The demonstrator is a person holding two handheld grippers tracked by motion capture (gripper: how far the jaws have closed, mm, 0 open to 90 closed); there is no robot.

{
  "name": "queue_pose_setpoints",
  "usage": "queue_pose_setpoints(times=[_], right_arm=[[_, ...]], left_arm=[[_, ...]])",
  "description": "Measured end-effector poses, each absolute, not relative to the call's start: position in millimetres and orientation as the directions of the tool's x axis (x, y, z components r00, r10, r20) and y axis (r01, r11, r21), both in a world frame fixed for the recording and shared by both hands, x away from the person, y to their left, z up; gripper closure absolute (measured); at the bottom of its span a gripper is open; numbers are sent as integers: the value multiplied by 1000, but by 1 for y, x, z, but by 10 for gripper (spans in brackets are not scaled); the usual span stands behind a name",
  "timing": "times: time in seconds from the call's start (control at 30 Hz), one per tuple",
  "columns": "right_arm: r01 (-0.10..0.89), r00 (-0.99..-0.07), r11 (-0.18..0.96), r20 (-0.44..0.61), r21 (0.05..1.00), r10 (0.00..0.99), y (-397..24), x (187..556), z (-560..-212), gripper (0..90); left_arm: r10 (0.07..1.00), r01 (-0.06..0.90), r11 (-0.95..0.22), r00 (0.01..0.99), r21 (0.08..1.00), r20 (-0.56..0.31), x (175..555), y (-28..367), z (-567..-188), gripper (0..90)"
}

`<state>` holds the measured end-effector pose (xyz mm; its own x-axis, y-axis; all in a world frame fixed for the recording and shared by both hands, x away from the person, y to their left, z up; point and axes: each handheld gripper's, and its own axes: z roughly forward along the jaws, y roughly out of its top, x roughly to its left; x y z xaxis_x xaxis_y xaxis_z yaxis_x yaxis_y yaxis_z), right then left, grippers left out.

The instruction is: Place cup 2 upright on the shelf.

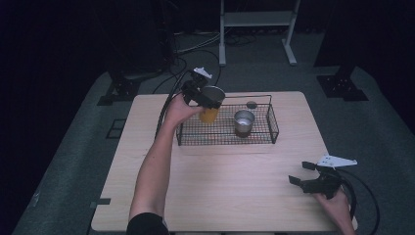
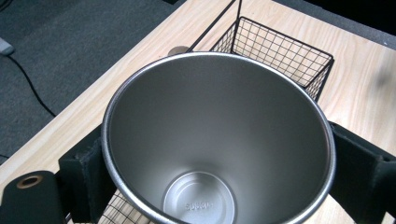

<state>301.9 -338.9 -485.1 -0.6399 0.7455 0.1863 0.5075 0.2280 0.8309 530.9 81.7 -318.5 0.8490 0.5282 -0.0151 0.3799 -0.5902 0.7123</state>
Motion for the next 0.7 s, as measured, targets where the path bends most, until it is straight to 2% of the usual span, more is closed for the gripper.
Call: queue_pose_setpoints(times=[0.7], right_arm=[[506,-637,220,189,834,747,-342,302,-484,85]], left_arm=[[558,424,-571,829,703,-46,542,78,-340,91]])
